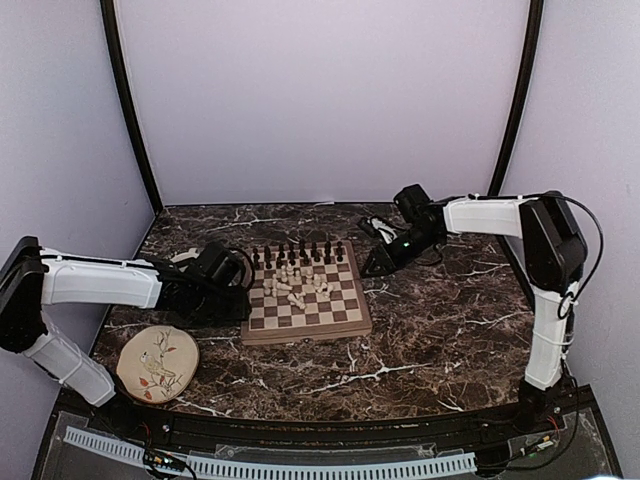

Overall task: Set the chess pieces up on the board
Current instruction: Move the chessboard to the center of the board, then pick up the rook from the chessboard.

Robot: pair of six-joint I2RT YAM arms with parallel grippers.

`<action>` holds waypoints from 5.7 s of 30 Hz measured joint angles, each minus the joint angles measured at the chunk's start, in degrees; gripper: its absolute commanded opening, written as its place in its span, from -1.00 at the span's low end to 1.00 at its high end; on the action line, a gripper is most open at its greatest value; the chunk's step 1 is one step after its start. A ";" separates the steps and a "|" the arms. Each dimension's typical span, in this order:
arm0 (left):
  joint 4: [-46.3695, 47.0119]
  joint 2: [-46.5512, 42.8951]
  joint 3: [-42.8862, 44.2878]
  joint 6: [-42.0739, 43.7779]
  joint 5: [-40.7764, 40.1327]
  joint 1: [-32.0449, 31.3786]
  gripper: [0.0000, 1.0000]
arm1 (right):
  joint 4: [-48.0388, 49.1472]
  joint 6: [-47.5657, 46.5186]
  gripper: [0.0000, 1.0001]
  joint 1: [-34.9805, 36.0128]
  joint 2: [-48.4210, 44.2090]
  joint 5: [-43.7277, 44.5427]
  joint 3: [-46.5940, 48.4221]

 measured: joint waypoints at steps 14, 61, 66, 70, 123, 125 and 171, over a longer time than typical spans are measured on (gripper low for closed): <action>8.17 6.19 -0.70 -1.25 3.93 1.31 -0.42 | 4.57 4.48 -0.51 -1.05 12.81 -3.50 7.39; 9.35 8.76 0.00 1.95 2.12 3.08 -0.63 | 7.78 0.11 -0.53 -1.70 7.17 -7.28 -3.26; 8.81 8.81 0.31 2.69 1.84 2.16 -0.70 | 6.43 -1.88 -0.53 -0.98 4.28 -6.10 -6.67; 7.06 8.31 0.46 2.51 0.94 0.07 -0.75 | 4.94 -3.65 -0.53 -0.39 2.05 -4.63 -8.94; 13.42 -13.53 2.12 38.01 -18.97 -7.65 0.98 | 14.93 -12.04 1.00 -13.64 -53.99 14.78 -37.20; 14.88 -11.43 2.45 38.38 -17.94 -5.33 0.98 | 15.76 -11.43 1.00 -14.16 -53.35 13.62 -37.24; -1.40 7.63 17.44 48.65 18.25 0.52 -0.32 | 17.16 -12.72 0.72 -27.98 -49.81 -9.57 -36.70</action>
